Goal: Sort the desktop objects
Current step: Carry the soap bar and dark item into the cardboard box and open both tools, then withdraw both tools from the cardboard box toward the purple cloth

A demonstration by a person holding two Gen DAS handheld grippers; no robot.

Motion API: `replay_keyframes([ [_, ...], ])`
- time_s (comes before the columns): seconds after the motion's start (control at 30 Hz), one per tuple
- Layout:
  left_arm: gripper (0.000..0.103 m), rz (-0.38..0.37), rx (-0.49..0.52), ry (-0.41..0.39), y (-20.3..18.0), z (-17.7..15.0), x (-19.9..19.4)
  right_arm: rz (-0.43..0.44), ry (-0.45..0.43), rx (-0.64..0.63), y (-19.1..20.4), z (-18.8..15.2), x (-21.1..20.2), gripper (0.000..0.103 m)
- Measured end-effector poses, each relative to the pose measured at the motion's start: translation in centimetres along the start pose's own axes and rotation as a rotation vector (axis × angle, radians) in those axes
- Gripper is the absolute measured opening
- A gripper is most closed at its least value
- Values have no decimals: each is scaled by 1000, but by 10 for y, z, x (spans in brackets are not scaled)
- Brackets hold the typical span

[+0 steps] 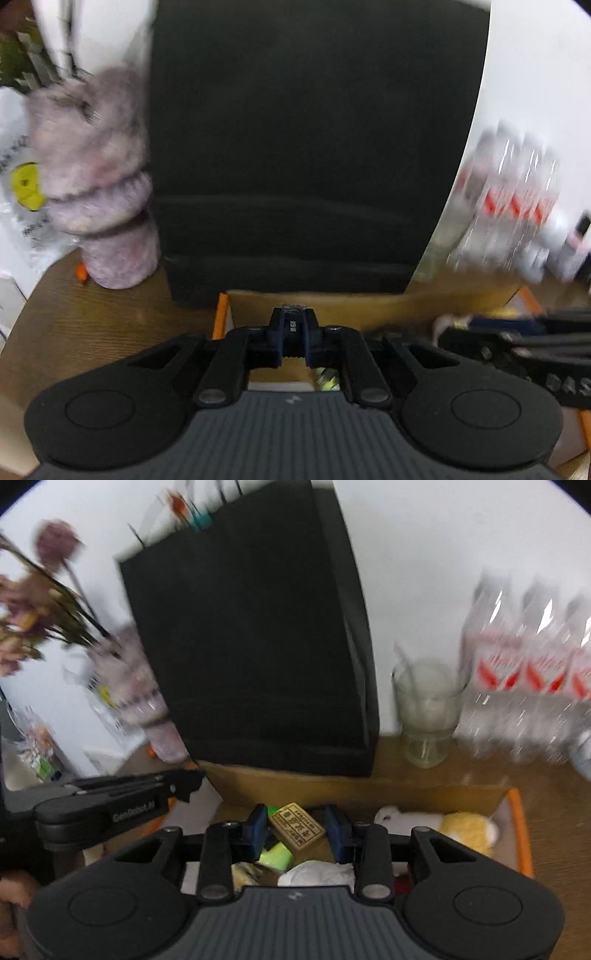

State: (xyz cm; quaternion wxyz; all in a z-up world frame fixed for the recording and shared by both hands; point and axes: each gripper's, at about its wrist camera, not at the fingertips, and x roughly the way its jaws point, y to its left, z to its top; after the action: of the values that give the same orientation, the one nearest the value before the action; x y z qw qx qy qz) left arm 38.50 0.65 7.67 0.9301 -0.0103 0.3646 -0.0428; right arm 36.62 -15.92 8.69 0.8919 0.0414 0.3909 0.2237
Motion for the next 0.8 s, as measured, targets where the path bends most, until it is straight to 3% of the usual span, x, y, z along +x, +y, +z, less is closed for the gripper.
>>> replay_keyframes([
  [0.07, 12, -5, 33, 2, -1, -3, 9, -31, 37, -7, -2, 1, 22, 35],
  [0.1, 21, -10, 46, -15, -2, -6, 12, -33, 45, -6, -3, 1, 32, 35],
  [0.13, 40, 3, 52, -15, -4, -9, 15, -34, 52, 3, -5, 0, 41, 39],
  [0.17, 50, 5, 58, -6, -7, -12, 18, -41, 67, 15, -7, 0, 49, 48],
  [0.33, 59, -5, 47, 66, -3, -18, 29, -31, 102, 63, -19, -9, 65, 53],
  [0.43, 66, -21, 17, 78, 0, -13, 22, -15, 95, 101, -25, -4, 52, 63],
  [0.5, 73, -23, 17, 66, -2, -7, 11, -29, 88, 98, -25, 4, 38, 78],
  [0.53, 82, -14, 25, 53, -3, -5, 3, -44, 81, 89, -24, 7, 29, 79],
  [0.6, 90, 7, 39, 41, -6, -6, -10, -91, 85, 50, -22, 12, 10, 85],
  [0.67, 93, 15, 48, 94, -10, -11, -16, -163, 108, 16, -24, 8, -5, 92],
  [0.7, 100, 24, 40, 119, -11, -13, -18, -191, 125, 12, -27, 6, -10, 92],
  [0.8, 102, 64, 7, 175, -14, -20, -34, -249, 199, 40, -35, -9, -26, 92],
])
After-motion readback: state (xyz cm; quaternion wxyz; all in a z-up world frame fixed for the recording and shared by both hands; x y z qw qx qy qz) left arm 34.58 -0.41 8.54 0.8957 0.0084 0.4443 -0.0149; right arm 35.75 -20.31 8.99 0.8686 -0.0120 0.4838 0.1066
